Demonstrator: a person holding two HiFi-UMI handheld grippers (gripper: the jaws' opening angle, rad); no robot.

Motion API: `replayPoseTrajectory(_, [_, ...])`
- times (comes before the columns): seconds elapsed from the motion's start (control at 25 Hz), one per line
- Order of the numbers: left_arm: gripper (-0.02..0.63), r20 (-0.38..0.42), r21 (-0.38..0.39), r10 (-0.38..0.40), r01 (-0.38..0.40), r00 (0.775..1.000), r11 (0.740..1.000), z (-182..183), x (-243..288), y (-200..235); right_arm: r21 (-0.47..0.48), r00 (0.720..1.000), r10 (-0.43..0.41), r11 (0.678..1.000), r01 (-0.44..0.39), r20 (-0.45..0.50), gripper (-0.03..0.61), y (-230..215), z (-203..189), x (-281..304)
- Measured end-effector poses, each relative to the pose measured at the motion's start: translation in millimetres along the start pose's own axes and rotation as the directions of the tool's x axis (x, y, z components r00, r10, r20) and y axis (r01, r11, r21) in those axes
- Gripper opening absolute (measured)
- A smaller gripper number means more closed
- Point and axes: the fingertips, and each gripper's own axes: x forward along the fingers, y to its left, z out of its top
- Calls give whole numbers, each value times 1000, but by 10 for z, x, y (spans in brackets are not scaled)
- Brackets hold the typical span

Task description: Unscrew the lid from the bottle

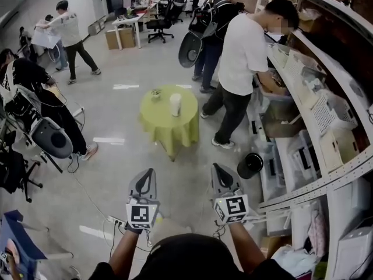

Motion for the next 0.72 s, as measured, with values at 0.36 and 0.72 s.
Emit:
replayPoseTrajectory(0.36, [18,-42,4,9,-9,999,1000,-142,62,82,-2,999,-1,1000,1,40,120,-79,61,126])
replayPoseTrajectory(0.72, [18,-73,-11,14,-15,997,1000,-279,238,344,62,996,80,995,-82,39,387,97,39,470])
